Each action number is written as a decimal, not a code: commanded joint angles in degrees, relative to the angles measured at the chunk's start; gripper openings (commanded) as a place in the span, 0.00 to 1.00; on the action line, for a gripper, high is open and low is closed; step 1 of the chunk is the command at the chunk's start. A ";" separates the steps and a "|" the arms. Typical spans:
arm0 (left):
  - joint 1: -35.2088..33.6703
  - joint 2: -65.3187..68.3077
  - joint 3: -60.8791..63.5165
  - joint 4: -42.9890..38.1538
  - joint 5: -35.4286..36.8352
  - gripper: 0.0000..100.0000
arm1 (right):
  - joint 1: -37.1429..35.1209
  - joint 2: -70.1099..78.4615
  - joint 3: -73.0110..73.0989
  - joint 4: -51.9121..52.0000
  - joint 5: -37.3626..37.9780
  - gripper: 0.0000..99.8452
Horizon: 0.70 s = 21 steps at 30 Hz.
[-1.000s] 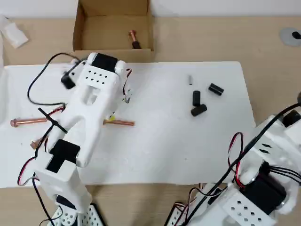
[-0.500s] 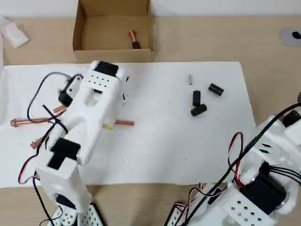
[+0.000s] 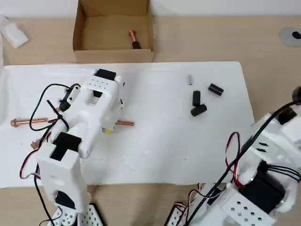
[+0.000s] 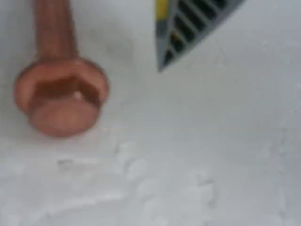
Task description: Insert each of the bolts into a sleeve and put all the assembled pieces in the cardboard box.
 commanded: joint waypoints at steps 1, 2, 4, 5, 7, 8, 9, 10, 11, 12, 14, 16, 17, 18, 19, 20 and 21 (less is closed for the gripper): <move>-3.69 0.66 -1.58 0.70 0.62 0.37 | -2.15 -0.84 -0.31 -0.26 0.09 0.01; -4.13 0.57 -1.67 1.49 0.26 0.34 | -2.24 -0.84 -0.31 -0.35 0.09 0.01; -4.48 0.57 -2.55 3.16 -1.58 0.26 | -2.42 -0.75 -0.31 -0.35 0.09 0.01; -4.57 0.57 -3.08 4.22 -2.99 0.21 | -2.42 -0.84 -0.31 -0.35 0.09 0.01; -4.66 0.84 -4.48 5.80 -4.92 0.13 | -2.42 -0.84 -0.48 -0.35 0.09 0.01; -4.66 0.92 -4.84 6.07 -5.54 0.09 | -2.42 -0.84 -0.57 -0.35 0.09 0.01; -4.66 0.92 -4.92 6.07 -5.89 0.07 | -2.42 -0.92 -0.57 -0.35 0.09 0.01; -4.66 0.92 -4.92 6.07 -5.89 0.04 | -2.42 -0.92 -0.57 -0.35 0.09 0.01; -4.66 0.92 -4.92 6.07 -5.98 0.03 | -2.42 -0.92 -0.66 -0.35 0.09 0.01; -4.66 0.92 -4.92 6.07 -5.98 0.03 | -2.42 -0.92 -0.66 -0.35 0.09 0.01; -4.48 1.01 -4.84 6.07 -6.07 0.03 | -2.42 -0.92 -0.66 -0.35 0.18 0.01; -4.31 1.01 -4.84 6.07 -7.38 0.03 | -2.42 -0.92 -0.66 -0.35 0.18 0.01; -4.22 1.01 -4.92 6.07 -7.65 0.03 | -2.42 -0.92 -0.66 -0.35 0.26 0.01; -4.22 1.01 -4.92 6.07 -7.65 0.03 | -2.42 -0.92 -0.66 -0.35 0.26 0.01; -4.22 1.01 -5.01 5.89 -7.74 0.03 | -2.42 -0.92 -0.66 -0.35 0.18 0.01; -4.40 1.01 -5.27 5.71 -8.18 0.03 | -2.42 -0.92 -0.66 -0.35 0.09 0.01; -4.57 0.92 -5.45 5.54 -9.05 0.03 | -2.42 -0.92 -0.66 -0.35 0.09 0.01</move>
